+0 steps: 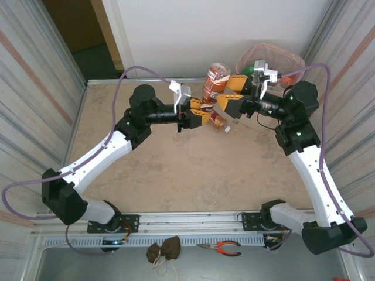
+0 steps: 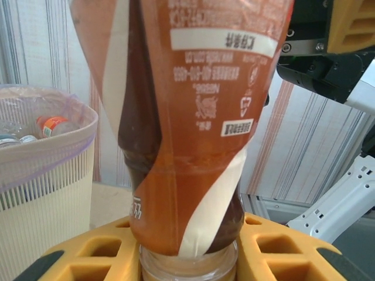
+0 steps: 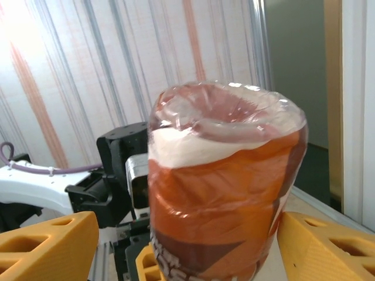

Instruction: Put the plastic bottles in the bin

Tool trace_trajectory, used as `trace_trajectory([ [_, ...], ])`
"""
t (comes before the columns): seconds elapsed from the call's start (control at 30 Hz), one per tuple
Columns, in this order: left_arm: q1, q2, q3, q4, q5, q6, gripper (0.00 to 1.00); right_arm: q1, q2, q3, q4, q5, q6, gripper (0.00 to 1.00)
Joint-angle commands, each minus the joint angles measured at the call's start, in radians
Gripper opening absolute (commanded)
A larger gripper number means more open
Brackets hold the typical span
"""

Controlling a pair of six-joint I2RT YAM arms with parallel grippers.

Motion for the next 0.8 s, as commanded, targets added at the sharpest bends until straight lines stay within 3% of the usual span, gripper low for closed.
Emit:
trace_trajectory([
  [0.0, -0.014, -0.042, -0.011, 0.043, 0.041, -0.006, 0.11, 0.032, 0.025, 0.058, 0.041, 0.020, 0.022, 0.77],
  [0.6, -0.024, -0.039, -0.008, 0.031, 0.055, -0.001, 0.13, 0.055, 0.056, 0.085, 0.050, 0.046, 0.014, 0.58],
  [0.77, -0.024, -0.039, -0.011, 0.026, 0.043, 0.004, 0.24, 0.054, 0.054, 0.085, 0.044, 0.062, 0.005, 0.56],
])
